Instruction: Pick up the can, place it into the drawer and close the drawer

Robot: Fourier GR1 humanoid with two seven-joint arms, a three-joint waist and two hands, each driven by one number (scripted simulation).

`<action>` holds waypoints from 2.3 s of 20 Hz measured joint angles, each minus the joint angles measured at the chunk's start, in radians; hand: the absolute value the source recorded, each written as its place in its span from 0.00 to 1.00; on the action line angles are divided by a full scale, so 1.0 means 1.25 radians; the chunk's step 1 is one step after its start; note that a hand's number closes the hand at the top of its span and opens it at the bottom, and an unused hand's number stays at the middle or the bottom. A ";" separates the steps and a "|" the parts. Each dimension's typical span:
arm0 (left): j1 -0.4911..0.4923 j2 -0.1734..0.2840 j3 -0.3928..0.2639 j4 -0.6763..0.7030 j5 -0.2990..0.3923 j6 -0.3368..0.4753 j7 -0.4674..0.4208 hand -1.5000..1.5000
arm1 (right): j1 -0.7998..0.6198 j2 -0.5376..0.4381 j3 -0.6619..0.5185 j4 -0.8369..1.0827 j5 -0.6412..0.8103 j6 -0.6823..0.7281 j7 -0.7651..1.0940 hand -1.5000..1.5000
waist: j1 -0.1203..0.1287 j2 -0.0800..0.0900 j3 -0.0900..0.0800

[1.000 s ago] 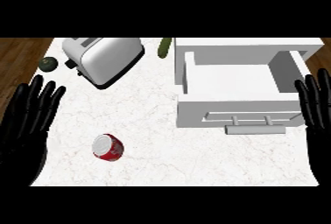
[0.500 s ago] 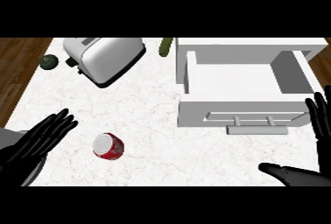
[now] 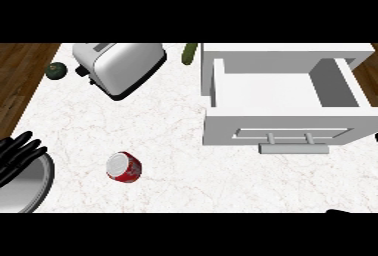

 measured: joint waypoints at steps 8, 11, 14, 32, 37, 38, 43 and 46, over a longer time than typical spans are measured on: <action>-0.008 0.016 0.053 0.045 0.111 -0.005 0.073 0.00 | 0.054 -0.010 -0.077 -0.005 -0.070 0.071 -0.029 0.00 | -0.002 0.000 0.000; -0.020 0.029 0.050 0.067 0.172 0.014 0.116 0.00 | 0.054 -0.016 -0.098 0.013 -0.085 0.091 -0.039 0.00 | -0.002 0.000 0.000; -0.046 0.039 0.040 0.077 0.221 0.051 0.163 0.00 | 0.080 -0.017 -0.124 -0.004 -0.112 0.118 -0.043 0.00 | -0.004 0.000 0.000; -0.118 -0.154 -0.111 0.140 0.009 0.116 0.202 0.00 | 0.136 0.004 -0.237 0.000 -0.179 0.245 -0.061 0.00 | -0.005 0.001 0.000; -0.122 -0.192 -0.120 0.205 -0.080 0.083 0.150 0.00 | 0.121 0.001 -0.268 0.015 -0.194 0.266 -0.053 0.00 | -0.004 0.001 0.000; -0.134 -0.199 -0.121 0.237 -0.105 0.072 0.128 0.00 | 0.127 0.004 -0.274 0.008 -0.202 0.271 -0.050 0.00 | -0.005 0.001 0.000; -0.146 -0.235 -0.130 0.320 -0.206 0.058 0.055 0.00 | 0.144 0.007 -0.308 -0.007 -0.230 0.304 -0.038 0.00 | -0.005 0.001 -0.001; -0.136 -0.254 -0.130 0.372 -0.270 0.048 -0.015 0.00 | 0.145 0.023 -0.314 -0.006 -0.221 0.315 -0.041 0.00 | -0.004 0.001 -0.001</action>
